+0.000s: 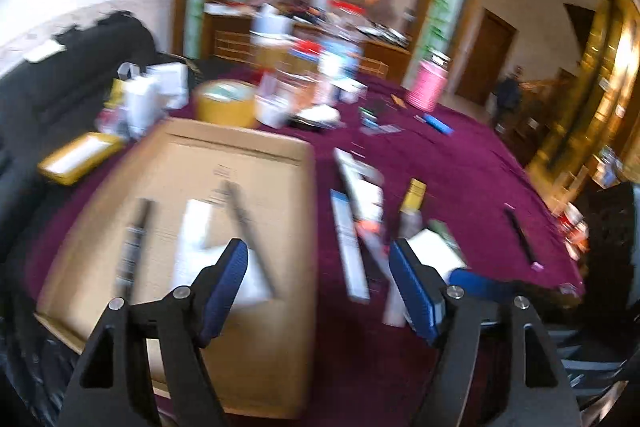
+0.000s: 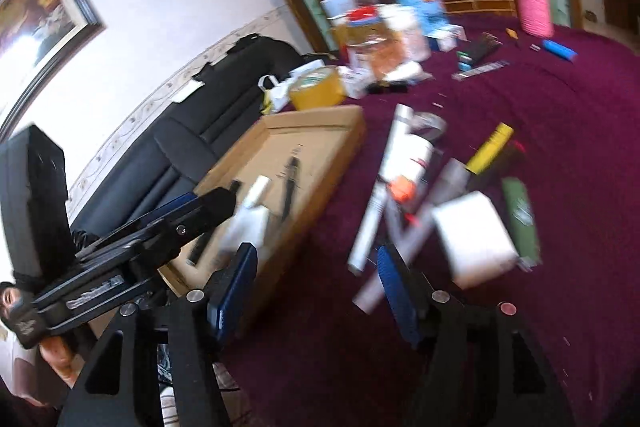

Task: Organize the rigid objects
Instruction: 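Move both grippers back over the pens on the table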

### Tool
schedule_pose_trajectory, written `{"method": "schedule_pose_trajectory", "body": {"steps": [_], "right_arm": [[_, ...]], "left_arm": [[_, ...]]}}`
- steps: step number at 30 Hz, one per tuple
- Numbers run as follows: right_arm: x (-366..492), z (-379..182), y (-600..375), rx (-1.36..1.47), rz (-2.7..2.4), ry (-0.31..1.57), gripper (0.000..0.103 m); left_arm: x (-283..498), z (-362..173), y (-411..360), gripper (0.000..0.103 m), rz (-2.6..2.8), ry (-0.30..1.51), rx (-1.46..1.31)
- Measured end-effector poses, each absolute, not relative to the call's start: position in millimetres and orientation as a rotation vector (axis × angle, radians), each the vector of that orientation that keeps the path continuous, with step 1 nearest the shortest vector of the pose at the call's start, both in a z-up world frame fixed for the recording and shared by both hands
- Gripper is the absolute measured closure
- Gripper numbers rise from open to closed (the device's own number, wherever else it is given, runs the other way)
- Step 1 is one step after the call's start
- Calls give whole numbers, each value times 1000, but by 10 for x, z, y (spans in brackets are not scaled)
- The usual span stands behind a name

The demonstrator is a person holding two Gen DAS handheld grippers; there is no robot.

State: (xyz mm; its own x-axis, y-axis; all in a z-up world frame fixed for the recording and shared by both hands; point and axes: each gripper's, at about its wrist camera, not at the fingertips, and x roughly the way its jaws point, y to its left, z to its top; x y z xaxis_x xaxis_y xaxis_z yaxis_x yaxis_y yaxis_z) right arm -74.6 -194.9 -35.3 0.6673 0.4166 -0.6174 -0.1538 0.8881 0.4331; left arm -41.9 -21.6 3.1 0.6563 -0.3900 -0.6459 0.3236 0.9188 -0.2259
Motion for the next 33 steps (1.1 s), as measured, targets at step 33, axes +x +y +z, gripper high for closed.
{"method": "schedule_pose_trajectory", "body": {"steps": [33], "right_arm": [[-1080,-723,-2823,413,152,849,41]], "left_arm": [[-574,-402,-679,31,-448,895,-93]]}}
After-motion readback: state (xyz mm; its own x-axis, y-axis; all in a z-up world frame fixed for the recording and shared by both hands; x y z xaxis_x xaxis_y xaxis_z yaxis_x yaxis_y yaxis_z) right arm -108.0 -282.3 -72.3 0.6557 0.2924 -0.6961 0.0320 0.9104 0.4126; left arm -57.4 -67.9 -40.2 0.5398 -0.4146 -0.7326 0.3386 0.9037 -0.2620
